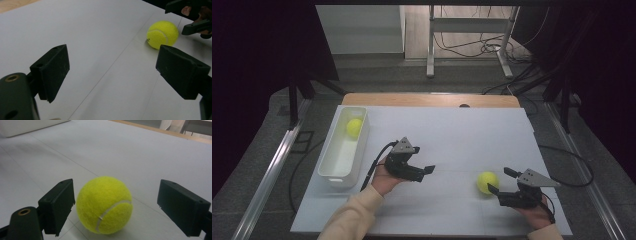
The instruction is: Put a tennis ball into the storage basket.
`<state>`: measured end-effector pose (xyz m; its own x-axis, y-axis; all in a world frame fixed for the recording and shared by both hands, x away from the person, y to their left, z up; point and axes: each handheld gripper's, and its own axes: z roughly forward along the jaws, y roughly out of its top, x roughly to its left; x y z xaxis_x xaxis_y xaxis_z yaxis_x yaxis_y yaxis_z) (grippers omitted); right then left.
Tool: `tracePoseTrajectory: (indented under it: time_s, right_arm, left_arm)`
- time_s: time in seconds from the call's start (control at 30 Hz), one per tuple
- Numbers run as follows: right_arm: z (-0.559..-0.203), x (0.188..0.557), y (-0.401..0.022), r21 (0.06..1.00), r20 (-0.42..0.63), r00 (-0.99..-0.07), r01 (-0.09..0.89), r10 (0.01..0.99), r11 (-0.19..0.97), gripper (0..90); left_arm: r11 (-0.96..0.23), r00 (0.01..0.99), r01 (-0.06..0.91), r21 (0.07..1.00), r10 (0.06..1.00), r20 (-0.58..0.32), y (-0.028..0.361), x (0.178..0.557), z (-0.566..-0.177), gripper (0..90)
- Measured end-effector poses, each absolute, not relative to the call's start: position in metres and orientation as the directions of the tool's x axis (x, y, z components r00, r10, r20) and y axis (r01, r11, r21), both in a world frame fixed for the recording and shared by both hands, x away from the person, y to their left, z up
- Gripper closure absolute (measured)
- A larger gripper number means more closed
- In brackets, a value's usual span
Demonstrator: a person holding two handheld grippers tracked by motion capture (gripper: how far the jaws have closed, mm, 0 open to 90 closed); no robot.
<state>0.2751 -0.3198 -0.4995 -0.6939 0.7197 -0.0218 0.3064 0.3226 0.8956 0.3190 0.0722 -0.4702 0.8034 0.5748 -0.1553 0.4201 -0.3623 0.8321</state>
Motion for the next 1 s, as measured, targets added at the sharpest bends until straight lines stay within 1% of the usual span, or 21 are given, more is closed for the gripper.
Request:
tracePoseTrajectory:
  time_s: [1.0]
  right_arm:
    - [-0.499,0.275,-0.32,0.901,-0.017,-0.694,0.302,0.719,0.312,14.9]
  left_arm:
    - [-0.392,0.824,0.414,0.822,0.544,-0.156,0.044,0.324,-0.478,12.8]
